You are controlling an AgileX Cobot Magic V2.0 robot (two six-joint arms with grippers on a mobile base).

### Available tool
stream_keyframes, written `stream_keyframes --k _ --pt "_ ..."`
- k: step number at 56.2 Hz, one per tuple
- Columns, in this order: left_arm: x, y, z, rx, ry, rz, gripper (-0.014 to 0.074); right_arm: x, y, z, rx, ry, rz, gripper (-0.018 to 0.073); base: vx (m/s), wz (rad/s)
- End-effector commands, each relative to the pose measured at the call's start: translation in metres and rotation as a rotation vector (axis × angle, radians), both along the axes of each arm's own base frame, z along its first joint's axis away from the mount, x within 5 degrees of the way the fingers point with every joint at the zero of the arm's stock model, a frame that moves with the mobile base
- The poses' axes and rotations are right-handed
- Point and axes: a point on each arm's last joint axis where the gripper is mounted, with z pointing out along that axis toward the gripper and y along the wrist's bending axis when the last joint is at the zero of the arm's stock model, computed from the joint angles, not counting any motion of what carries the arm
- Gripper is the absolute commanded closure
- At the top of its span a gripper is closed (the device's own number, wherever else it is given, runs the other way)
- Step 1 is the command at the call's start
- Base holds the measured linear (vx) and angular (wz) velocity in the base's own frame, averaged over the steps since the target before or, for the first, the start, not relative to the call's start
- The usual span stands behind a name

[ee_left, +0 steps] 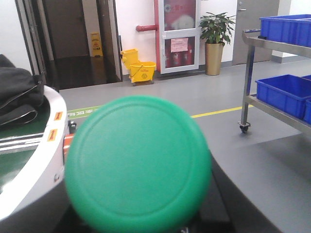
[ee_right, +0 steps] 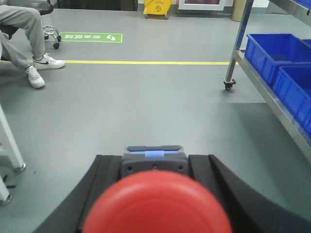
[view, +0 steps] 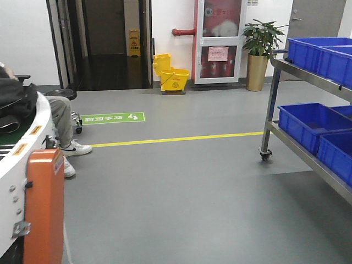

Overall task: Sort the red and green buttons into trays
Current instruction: 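Drive the base away from the table holding both buttons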

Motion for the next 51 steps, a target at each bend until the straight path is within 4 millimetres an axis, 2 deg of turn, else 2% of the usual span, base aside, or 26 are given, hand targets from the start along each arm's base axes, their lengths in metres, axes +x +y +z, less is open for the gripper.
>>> stream_keyframes --k 1,51 --pt "-0.0009 -0.0006 0.0187 -0.028 -0.111 -0.007 0.0595 -0.0003 0.0017 0.0169 -0.012 -0.112 0.029 0.0568 0.49 -0.09" --pt "-0.0009 -0.0006 0.0184 -0.027 -0.108 -0.007 0.0594 -0.0003 0.0017 0.0169 -0.012 -0.112 0.029 0.0568 0.51 -0.14"
